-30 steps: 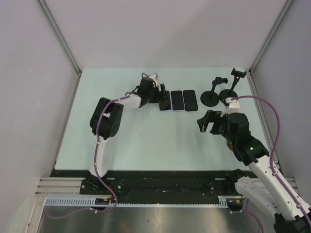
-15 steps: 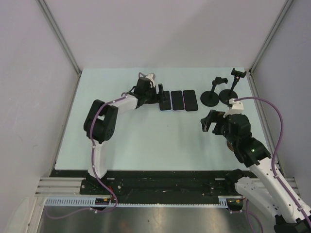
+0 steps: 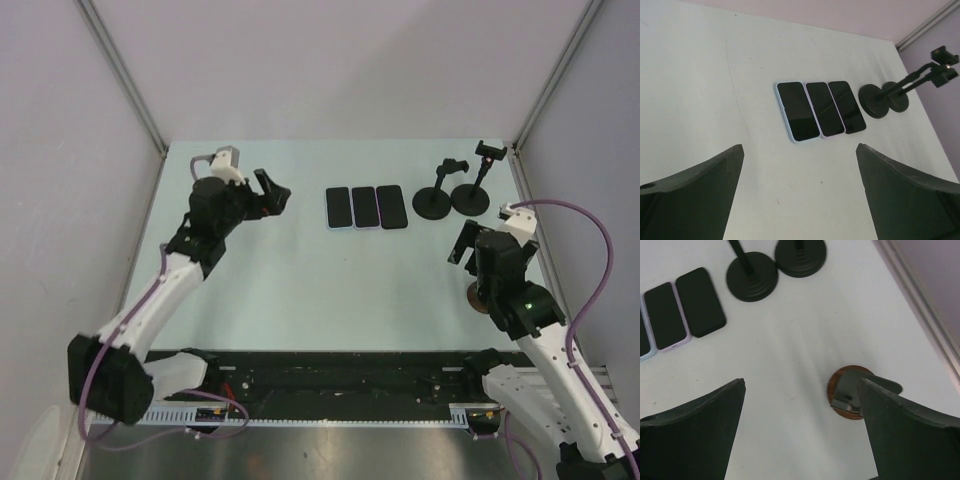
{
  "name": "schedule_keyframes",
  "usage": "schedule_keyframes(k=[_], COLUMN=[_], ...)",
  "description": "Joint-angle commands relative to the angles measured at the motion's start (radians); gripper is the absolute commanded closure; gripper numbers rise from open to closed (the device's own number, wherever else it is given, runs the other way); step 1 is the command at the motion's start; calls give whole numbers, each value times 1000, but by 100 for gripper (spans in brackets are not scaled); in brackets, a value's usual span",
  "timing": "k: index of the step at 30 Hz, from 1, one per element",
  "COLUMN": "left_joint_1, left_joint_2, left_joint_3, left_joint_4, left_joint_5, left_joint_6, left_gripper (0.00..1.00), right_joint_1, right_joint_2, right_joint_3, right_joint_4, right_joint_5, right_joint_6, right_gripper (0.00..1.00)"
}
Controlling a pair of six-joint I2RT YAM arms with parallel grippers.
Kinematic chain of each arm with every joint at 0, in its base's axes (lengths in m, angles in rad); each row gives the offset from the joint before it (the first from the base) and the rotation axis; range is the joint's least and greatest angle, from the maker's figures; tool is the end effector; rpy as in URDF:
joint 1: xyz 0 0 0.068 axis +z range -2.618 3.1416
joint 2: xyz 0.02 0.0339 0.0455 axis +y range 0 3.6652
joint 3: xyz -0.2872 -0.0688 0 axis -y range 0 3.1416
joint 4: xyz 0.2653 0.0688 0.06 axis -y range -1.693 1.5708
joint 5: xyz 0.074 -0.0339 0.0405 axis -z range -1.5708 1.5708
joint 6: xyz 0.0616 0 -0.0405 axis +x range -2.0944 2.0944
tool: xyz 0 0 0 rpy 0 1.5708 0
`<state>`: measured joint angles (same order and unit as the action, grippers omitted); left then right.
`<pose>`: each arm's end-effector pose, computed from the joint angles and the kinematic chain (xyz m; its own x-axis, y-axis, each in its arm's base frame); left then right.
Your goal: Remove the phone from the phone stand
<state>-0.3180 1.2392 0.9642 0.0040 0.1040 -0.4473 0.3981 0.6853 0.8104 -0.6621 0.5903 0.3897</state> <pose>0.3100 -0.1088 0.3345 -0.4049 -0.3196 -0.8567 0.2561 0.8598 -0.4418 0.1616 0.0308 0.3239 -0.3911 0.1779 -0.9030 0.2890 0.9552 0.0630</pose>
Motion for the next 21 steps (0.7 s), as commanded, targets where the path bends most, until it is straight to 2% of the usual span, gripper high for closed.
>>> schedule_keyframes(k=[1, 7, 10, 12, 14, 16, 21], left_joint_1=[-3, -1, -1, -1, -1, -1, 10], left_joint_2=[-222, -480, -605, -686, -719, -739, -754], left_joint_3=[-114, -84, -94, -136, -197, -240, -262], left_joint_4=[-74, -323, -364, -363, -346, -338, -323], left_joint_5=[20, -38, -73, -146, -258, -305, -270], left_joint_6=[-22, 171, 274, 330, 363, 384, 374], left_gripper=[0, 0, 0, 0, 0, 0, 0], right_joint_1=[-47, -137, -210, -251, -315, -364, -381], right_joint_2=[48, 91, 94, 103, 115, 138, 142], right_joint_3=[41, 29, 6, -17, -51, -69, -149], right_joint_4=[-34, -39, -33, -19, -11, -4, 51], right_joint_5=[120, 192, 152, 91, 28, -44, -63], right_joint_6=[44, 100, 115, 130, 155, 187, 195], right_gripper=[0, 0, 0, 0, 0, 0, 1])
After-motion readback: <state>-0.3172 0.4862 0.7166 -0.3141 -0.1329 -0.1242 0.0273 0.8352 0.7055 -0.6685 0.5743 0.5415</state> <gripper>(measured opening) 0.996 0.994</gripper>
